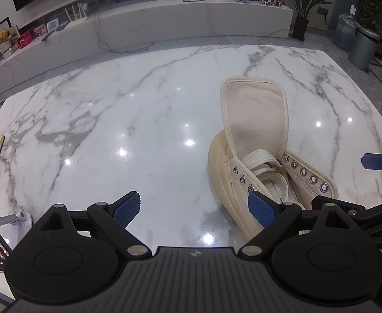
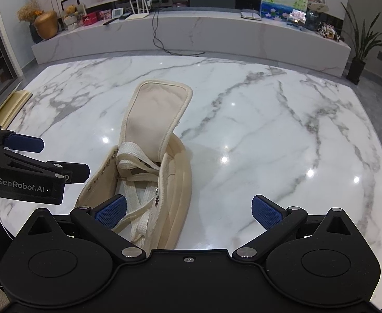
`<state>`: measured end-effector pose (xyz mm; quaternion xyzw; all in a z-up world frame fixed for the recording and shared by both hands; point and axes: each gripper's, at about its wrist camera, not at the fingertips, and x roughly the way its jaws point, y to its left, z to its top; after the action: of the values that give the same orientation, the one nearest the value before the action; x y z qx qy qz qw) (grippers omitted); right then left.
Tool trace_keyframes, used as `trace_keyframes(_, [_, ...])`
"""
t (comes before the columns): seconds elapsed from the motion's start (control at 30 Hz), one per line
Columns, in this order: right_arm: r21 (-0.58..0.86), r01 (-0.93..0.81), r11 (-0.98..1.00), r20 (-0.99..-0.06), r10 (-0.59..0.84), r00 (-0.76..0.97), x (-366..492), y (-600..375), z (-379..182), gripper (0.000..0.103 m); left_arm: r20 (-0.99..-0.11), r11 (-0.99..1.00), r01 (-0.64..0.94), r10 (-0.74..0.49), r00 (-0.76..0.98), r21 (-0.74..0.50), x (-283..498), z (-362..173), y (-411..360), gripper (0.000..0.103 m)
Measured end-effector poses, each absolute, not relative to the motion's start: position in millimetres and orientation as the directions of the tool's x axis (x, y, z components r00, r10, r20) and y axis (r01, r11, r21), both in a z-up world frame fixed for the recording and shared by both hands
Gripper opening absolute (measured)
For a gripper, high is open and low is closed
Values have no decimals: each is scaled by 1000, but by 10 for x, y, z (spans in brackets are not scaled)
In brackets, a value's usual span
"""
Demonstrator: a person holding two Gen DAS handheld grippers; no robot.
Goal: Lace up shoes with both hands
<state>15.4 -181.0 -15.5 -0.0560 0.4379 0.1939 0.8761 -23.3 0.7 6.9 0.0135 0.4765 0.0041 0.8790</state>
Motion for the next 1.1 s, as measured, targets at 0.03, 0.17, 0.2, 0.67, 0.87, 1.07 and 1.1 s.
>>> trace_keyframes(0.03, [72, -390, 918, -789, 292, 541, 152, -1811, -155, 102, -838, 1000, 7, 20, 546, 29, -246, 74, 7, 90])
trace_keyframes(0.17, [79, -395, 915, -788, 300, 538, 145, -1813, -157, 102, -838, 999, 10, 22, 545, 32, -308, 97, 9, 90])
trace_keyframes(0.2, [79, -396, 915, -788, 301, 537, 143, -1813, -157, 102, -838, 999, 11, 23, 545, 34, -301, 98, 4, 90])
trace_keyframes(0.67, [82, -399, 913, -791, 303, 532, 142, -1822, -170, 102, -840, 998, 23, 33, 542, 54, -169, 98, -76, 90])
trace_keyframes(0.87, [86, -402, 912, -792, 308, 528, 137, -1814, -166, 102, -841, 998, 27, 34, 540, 58, -153, 104, -95, 90])
trace_keyframes(1.07, [83, -409, 909, -792, 309, 526, 124, -1799, -168, 102, -841, 998, 38, 28, 541, 58, -152, 120, -121, 90])
trace_keyframes(1.1, [83, -410, 908, -793, 309, 525, 124, -1800, -168, 102, -840, 997, 40, 28, 542, 59, -151, 122, -125, 90])
